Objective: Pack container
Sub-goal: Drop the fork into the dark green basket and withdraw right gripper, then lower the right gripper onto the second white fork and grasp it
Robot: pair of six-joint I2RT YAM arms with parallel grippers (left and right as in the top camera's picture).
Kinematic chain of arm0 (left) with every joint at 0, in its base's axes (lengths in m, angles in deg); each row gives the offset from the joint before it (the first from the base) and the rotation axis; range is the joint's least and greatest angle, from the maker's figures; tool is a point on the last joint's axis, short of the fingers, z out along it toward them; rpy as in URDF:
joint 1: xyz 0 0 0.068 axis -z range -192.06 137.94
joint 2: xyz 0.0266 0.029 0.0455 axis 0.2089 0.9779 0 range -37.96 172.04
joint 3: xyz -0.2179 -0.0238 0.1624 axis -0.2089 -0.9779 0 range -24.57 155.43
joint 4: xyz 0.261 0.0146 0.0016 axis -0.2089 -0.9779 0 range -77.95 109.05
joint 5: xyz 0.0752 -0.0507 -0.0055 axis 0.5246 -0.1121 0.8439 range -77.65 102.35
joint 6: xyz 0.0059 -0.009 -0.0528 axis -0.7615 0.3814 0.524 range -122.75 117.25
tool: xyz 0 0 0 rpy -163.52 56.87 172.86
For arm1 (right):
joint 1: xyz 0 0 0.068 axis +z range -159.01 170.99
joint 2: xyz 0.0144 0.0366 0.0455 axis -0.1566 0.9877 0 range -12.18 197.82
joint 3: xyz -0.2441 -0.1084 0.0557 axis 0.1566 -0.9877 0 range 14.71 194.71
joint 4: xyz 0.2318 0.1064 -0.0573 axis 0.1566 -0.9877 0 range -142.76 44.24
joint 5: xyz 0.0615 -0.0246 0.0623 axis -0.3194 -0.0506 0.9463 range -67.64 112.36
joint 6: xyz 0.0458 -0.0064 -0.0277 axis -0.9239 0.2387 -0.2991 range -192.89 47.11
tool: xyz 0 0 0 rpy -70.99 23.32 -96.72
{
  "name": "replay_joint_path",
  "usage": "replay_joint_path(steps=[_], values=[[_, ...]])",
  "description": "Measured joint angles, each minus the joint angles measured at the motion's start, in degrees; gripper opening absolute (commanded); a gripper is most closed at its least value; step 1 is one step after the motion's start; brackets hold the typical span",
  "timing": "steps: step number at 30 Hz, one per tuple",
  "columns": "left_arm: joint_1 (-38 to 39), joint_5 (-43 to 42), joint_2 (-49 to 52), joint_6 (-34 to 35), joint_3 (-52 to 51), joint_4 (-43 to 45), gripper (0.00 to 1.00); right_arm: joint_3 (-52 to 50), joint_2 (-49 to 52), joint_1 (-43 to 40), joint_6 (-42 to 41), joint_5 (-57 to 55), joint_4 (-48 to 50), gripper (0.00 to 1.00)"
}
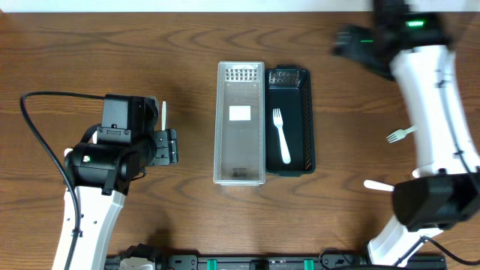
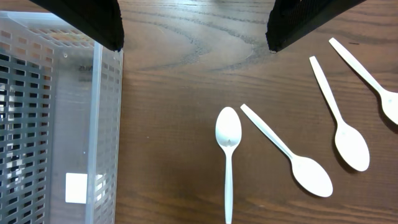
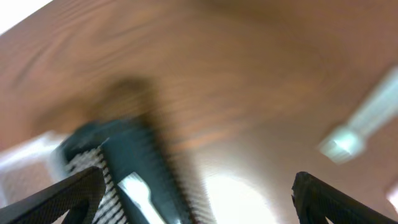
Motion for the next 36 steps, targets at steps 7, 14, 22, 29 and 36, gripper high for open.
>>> replay_joint_path(steps=[7,14,22,29,36], values=[[0.00,0.02,0.00,0.00,0.00,0.02,0.76,-9.46,0.13,-15.89,-13.38,-1.07,-0.28,0.99],[0.00,0.00,0.00,0.00,0.00,0.00,0.76,-26.91,0.33,-19.10,-17.03,-0.66,10.45,0.99],[0.00,0.02,0.00,0.02,0.00,0.02,0.76,-41.18,0.48,-19.15,-13.22,-0.17,27.23,0.97],[0.00,0.00,0.00,0.00,0.00,-0.13,0.76,-45.99,0.48,-19.15,-11.15,-0.07,33.42,0.95],[0.00,0.02,0.00,0.00,0.00,-0.22,0.76,-46.49,0.48,-19.15,-8.72,0.00,36.15,0.91]])
